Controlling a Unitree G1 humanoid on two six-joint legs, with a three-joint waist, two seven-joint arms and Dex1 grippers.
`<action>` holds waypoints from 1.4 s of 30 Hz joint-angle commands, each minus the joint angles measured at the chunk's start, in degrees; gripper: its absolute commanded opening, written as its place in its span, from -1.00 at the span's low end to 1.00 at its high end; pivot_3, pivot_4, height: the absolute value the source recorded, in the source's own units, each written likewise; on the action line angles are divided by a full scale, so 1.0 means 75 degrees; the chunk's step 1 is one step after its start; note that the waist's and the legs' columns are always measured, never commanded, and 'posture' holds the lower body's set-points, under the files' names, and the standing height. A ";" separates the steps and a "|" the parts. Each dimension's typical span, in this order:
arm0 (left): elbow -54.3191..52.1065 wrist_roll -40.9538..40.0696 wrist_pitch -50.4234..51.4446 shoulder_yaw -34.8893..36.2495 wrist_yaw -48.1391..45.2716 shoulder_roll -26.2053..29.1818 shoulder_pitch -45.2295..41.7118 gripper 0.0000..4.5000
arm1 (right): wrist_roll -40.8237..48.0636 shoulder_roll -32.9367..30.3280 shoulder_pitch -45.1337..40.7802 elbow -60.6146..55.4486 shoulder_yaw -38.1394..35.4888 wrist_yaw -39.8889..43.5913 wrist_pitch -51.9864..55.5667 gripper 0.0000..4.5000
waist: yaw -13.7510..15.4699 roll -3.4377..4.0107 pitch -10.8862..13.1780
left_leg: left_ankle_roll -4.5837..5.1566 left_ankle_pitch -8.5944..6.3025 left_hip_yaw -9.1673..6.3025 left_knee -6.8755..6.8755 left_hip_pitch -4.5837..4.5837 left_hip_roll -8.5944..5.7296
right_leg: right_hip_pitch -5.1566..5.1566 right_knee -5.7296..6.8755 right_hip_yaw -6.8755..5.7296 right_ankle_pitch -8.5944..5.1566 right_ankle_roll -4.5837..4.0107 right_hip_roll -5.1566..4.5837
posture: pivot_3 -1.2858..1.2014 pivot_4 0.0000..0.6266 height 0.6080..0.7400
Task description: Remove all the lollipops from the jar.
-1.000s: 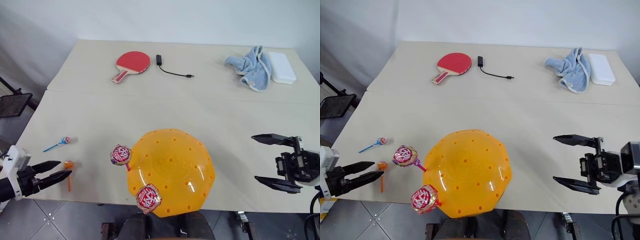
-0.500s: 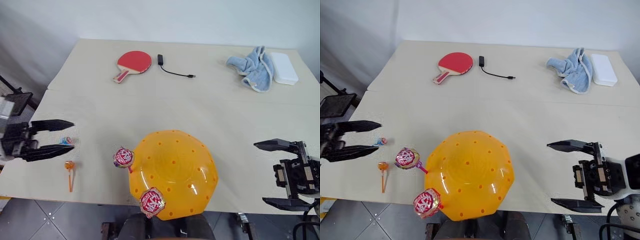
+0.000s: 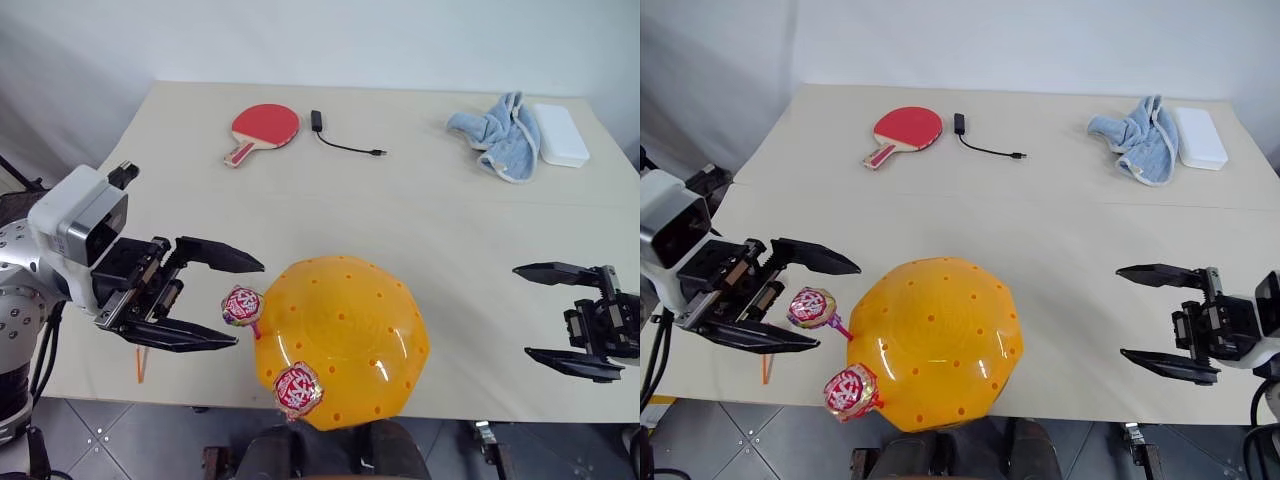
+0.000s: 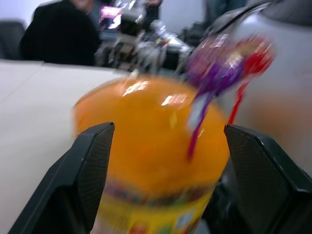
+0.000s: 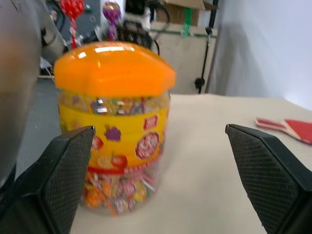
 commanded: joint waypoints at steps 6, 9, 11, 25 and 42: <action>-0.0685 -0.0586 0.0086 -0.0274 0.0338 -0.0377 0.0053 0.70 | 0.0056 -0.0265 -0.0172 0.0072 0.0165 0.0507 -0.0452 1.00 | 0.0036 0.0002 0.0001 | -0.0006 -0.0003 -0.0006 0.0026 -0.0004 0.0001 | 0.0002 -0.0001 -0.0002 0.0000 0.0000 0.0001 | 0.03 -0.52 1.00; -0.0617 -0.0491 0.0025 -0.0305 0.0379 -0.0420 0.0041 0.47 | 0.0009 -0.0179 -0.0277 0.0028 0.0181 0.0507 -0.0422 1.00 | 0.0055 0.0002 0.0001 | -0.0005 -0.0004 -0.0007 0.0031 -0.0006 0.0001 | 0.0002 -0.0003 -0.0003 0.0000 0.0000 0.0002 | 0.03 -0.52 1.00; -0.0552 -0.0343 -0.0059 -0.0331 0.0305 -0.0402 0.0047 0.19 | -0.0033 -0.0082 -0.0369 -0.0034 0.0203 0.0507 -0.0369 1.00 | 0.0074 0.0001 0.0001 | -0.0005 -0.0004 -0.0007 0.0033 -0.0007 0.0001 | 0.0002 -0.0004 -0.0003 0.0000 0.0000 0.0001 | 0.03 -0.52 1.00; 0.0640 -0.1307 0.0716 0.0325 0.0833 0.0149 -0.0519 -0.99 | -0.0174 0.0992 -0.1302 -0.0619 0.0160 0.0354 0.0632 1.00 | 0.0054 0.0005 0.0003 | -0.0007 -0.0005 -0.0017 0.0034 -0.0011 0.0005 | 0.0001 -0.0006 -0.0010 0.0000 -0.0001 0.0003 | 0.03 -0.52 1.00; 0.5929 0.3184 -0.1923 0.2945 -0.0006 0.1654 0.4133 -0.99 | -0.0671 0.1598 -0.1995 -0.1169 0.0292 0.0319 0.1415 1.00 | -0.0100 -0.0004 0.0003 | -0.0017 -0.0015 0.0005 -0.0029 -0.0026 0.0008 | -0.0049 -0.0001 -0.0010 -0.0004 -0.0007 0.0007 | 0.03 -0.52 1.00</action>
